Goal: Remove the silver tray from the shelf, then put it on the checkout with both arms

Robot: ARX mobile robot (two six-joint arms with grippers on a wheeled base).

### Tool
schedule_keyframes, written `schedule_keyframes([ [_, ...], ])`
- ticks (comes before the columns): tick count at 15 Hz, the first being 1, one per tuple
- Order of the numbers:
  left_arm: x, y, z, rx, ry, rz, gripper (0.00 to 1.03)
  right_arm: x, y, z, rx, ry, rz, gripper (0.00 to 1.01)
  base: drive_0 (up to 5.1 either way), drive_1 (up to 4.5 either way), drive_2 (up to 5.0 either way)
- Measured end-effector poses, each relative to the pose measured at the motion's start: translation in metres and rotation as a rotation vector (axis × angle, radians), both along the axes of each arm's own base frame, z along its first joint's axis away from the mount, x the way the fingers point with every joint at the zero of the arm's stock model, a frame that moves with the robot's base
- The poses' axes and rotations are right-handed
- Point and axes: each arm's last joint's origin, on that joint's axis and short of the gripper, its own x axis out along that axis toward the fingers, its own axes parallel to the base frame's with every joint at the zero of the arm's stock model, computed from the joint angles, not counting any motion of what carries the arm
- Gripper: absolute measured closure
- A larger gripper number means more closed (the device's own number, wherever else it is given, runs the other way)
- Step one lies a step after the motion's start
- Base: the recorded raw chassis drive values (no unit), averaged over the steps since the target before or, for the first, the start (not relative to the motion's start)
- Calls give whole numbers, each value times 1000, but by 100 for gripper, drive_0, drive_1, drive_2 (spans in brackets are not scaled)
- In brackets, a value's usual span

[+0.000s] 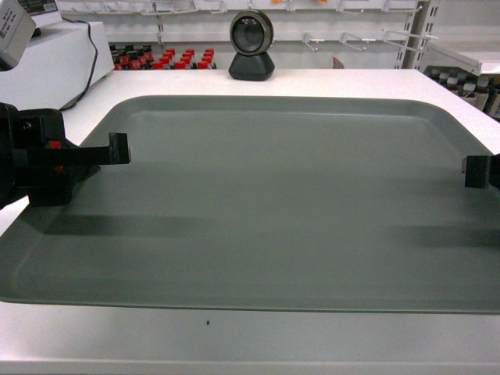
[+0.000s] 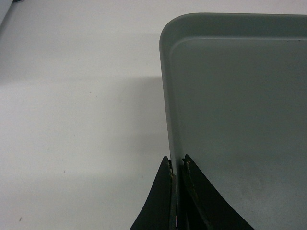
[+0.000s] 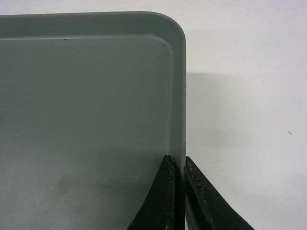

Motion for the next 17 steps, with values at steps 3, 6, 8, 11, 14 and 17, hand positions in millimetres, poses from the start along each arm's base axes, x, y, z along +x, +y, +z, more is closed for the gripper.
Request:
schedule_keyframes([
  [3,0,0,0,1,1,1,100,0,0,1,-1,-4,1,98,0,0,0],
  [6,0,0,0,1,1,1,100,0,0,0,-2,-1,0,98,0,0,0],
  [8,0,0,0,1,1,1,100,0,0,0,-2,0,0,98,0,0,0],
  [11,0,0,1,5,-6,9,100,0,0,0,-2,0,0,98,0,0,0],
  [14,20,-21,19,224,-157,193,99,15,4,1,5,-234,-73,98,0,0,0],
  [17,55,-28,23,257,-141,172,99,50,-1,9,-21,-216,-51,98,0,0,0],
])
